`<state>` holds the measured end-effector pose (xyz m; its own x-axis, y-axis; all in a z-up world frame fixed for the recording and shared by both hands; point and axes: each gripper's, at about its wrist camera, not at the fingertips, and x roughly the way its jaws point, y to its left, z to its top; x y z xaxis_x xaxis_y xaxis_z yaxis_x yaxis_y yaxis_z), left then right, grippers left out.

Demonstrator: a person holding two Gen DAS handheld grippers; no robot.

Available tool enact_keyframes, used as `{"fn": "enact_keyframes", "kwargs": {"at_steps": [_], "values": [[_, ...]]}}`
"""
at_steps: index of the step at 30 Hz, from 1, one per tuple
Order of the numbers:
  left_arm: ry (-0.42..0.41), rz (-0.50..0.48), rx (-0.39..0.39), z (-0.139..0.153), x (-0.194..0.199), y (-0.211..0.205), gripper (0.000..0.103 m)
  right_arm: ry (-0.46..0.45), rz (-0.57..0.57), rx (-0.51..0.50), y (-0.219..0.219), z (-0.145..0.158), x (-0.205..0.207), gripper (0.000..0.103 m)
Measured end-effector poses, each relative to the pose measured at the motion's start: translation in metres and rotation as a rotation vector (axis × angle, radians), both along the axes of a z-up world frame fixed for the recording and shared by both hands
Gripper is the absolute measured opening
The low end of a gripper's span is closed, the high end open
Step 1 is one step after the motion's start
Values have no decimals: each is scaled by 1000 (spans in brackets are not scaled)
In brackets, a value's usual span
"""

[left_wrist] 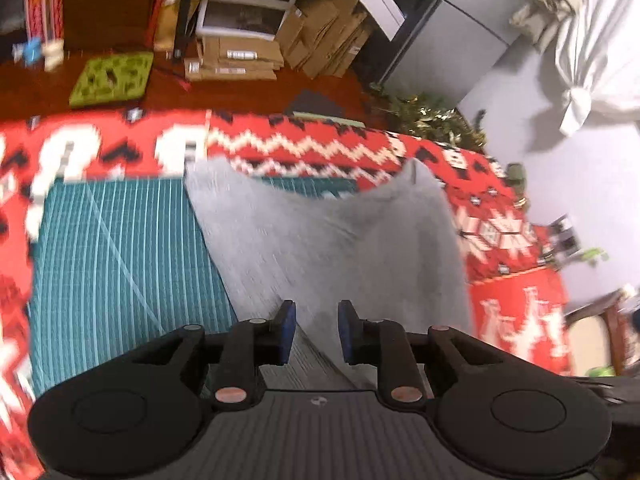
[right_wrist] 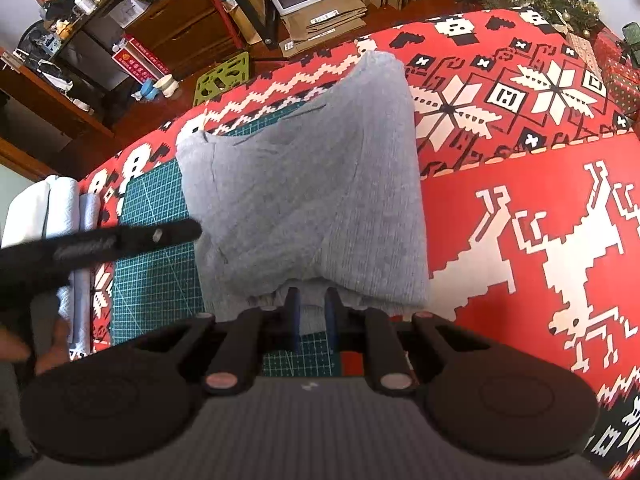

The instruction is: Fold clothes

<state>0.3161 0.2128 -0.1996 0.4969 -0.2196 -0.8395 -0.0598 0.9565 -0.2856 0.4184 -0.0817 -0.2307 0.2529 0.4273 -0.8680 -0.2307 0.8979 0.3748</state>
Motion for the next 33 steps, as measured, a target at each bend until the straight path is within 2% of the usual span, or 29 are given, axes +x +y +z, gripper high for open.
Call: {"fn": "enact_keyframes", "kwargs": {"at_steps": [3,4,5,7,10,14,20,33], "values": [[3,-75,113,-8,15,-9,21,-1,-1,-4,0,0,0,15],[10,-107,134,-10,16,-12,16,-1,-2,-5,0,0,0,15],[13,-138,147,-11,16,-14,4,-2,-2,-7,0,1,0,15],[9,-196,166,-11,13,-21,3,-1,-5,-9,0,0,0,15],[-47,-250,223,-3,6,-29,2,5,-21,-10,0,-1,2,15],[-127,-236,289,11,14,-24,2,-1,-30,-8,2,0,4,15],[-115,-223,283,0,41,-10,2,2,-29,-8,7,-1,7,15],[-107,-177,219,-1,44,-1,2,-1,98,-20,52,-23,1,15]]}}
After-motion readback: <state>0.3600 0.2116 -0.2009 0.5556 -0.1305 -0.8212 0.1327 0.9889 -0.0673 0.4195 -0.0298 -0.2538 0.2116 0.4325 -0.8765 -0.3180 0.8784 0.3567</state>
